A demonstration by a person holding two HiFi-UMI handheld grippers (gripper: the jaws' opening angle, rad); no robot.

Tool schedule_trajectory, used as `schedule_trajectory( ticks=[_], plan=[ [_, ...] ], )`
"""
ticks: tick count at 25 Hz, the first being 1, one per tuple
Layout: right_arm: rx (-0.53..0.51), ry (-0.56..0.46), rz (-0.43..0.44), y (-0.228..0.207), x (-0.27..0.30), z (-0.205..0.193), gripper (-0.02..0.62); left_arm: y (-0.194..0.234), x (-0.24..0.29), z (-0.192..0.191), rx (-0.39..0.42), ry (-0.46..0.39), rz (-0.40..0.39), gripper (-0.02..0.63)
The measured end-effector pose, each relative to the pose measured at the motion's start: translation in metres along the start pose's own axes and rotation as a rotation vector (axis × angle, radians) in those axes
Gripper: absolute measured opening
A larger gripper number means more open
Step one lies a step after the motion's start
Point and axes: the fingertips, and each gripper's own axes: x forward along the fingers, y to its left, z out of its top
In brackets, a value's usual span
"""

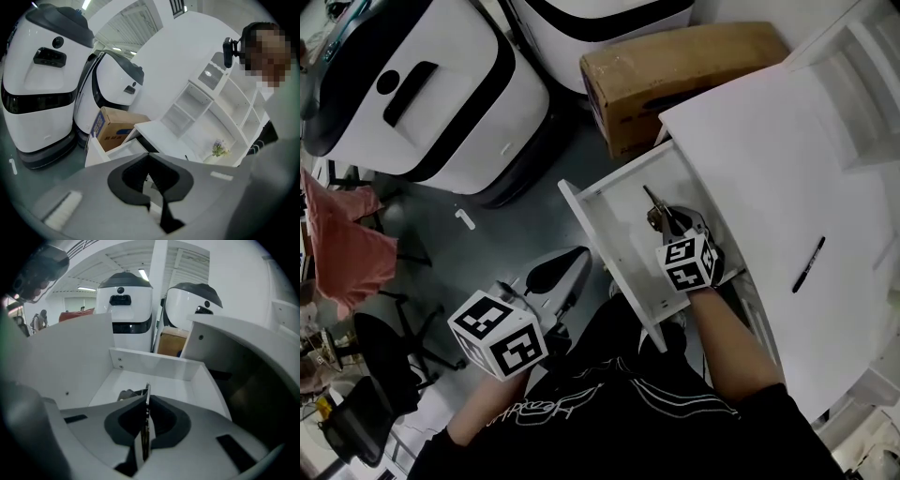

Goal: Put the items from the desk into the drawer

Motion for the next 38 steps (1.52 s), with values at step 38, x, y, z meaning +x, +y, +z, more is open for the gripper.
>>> schedule_trajectory(
  ticks=[38],
  plan=[
    [0.228, -0.427, 0.284, 0.021, -0.268, 0.062, 0.079, -0.130, 0.022, -0.012, 0.085, -0.057, -0.177, 0.009]
  ],
)
